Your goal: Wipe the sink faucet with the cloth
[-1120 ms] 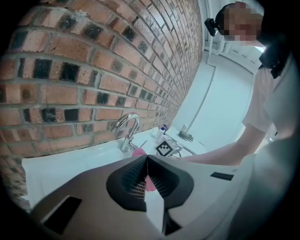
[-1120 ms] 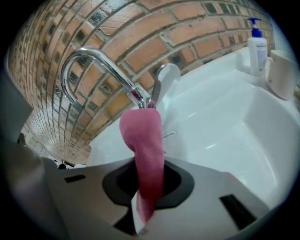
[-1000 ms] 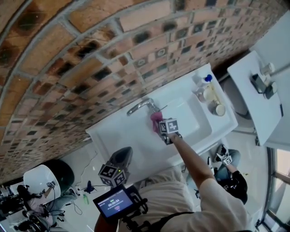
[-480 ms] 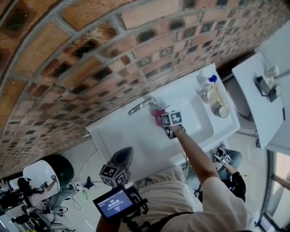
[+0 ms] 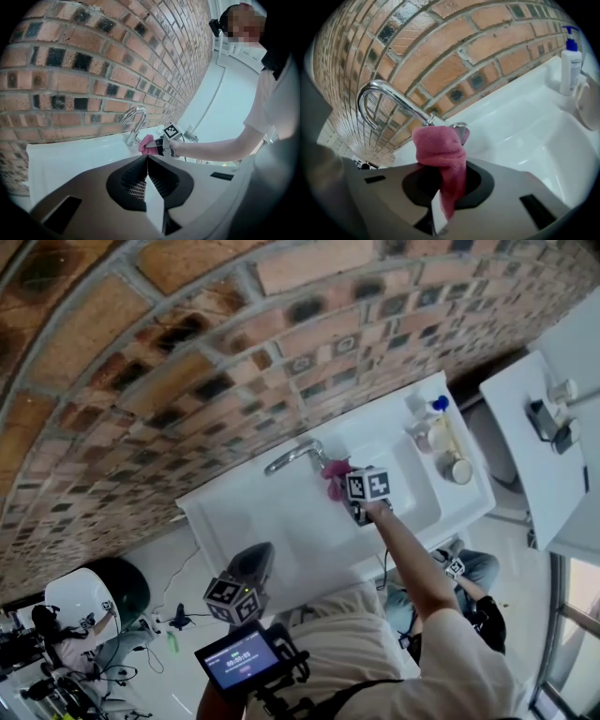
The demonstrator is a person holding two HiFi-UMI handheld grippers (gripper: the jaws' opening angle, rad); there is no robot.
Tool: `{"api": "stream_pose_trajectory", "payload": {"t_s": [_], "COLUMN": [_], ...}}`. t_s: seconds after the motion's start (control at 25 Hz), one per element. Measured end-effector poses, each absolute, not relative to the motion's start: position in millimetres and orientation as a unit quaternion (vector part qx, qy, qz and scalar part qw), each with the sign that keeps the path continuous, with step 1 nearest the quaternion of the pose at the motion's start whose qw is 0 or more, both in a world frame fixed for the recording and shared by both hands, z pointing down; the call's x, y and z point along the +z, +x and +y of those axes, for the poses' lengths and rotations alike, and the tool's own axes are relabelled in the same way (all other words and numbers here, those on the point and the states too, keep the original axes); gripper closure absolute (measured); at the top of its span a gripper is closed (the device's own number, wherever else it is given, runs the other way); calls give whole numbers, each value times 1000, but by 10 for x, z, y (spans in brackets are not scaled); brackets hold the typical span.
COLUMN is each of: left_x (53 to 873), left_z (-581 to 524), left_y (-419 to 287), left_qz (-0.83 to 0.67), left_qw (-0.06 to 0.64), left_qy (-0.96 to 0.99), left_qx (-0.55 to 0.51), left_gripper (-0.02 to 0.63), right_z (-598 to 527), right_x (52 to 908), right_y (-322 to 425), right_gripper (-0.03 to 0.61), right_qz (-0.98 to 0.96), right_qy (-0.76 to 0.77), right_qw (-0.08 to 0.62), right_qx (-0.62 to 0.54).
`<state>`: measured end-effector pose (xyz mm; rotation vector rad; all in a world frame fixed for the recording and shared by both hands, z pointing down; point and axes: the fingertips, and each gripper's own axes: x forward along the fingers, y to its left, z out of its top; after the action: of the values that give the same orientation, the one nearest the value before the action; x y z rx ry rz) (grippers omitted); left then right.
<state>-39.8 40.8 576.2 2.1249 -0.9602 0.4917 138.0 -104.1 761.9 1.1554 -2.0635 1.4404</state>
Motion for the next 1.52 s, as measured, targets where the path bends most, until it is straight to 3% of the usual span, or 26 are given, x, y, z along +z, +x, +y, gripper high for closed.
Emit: {"api": "stream_pose_trajectory", "payload": {"t_s": [0.44, 0.6, 0.68, 0.88, 1.04, 1.36, 1.52], "left_x": [5726, 5697, 5688, 5689, 5736, 5732, 5748], "left_z": [517, 502, 494, 568, 654, 734, 746], "left_y": [-340, -293, -300, -311, -372, -590, -738], "left_qz": [-372, -370, -370, -382, -385, -403, -413], "left_qw": [372, 367, 365, 374, 389, 396, 398], "left_qy": [831, 836, 838, 831, 825, 813, 809], "left_qx": [179, 172, 168, 152, 142, 137, 132], "left_gripper": [609, 609, 609, 609, 609, 609, 609], "right_z": [-1166, -1439, -1549, -1215, -883, -1046, -1046], "right_x": [7204, 6398, 5864, 5905, 6511, 7533, 7858], "right_y": [1745, 1904, 1773, 1151, 704, 400, 433], "right_gripper": [523, 523, 523, 522, 522, 521, 522], "right_qz": [-729, -756, -793, -853, -842, -728, -656], "right_qy": [452, 465, 460, 409, 391, 293, 193], "right_qw": [166, 57, 54, 260, 342, 591, 687], "right_qx": [487, 457, 397, 195, 146, -184, -248]}}
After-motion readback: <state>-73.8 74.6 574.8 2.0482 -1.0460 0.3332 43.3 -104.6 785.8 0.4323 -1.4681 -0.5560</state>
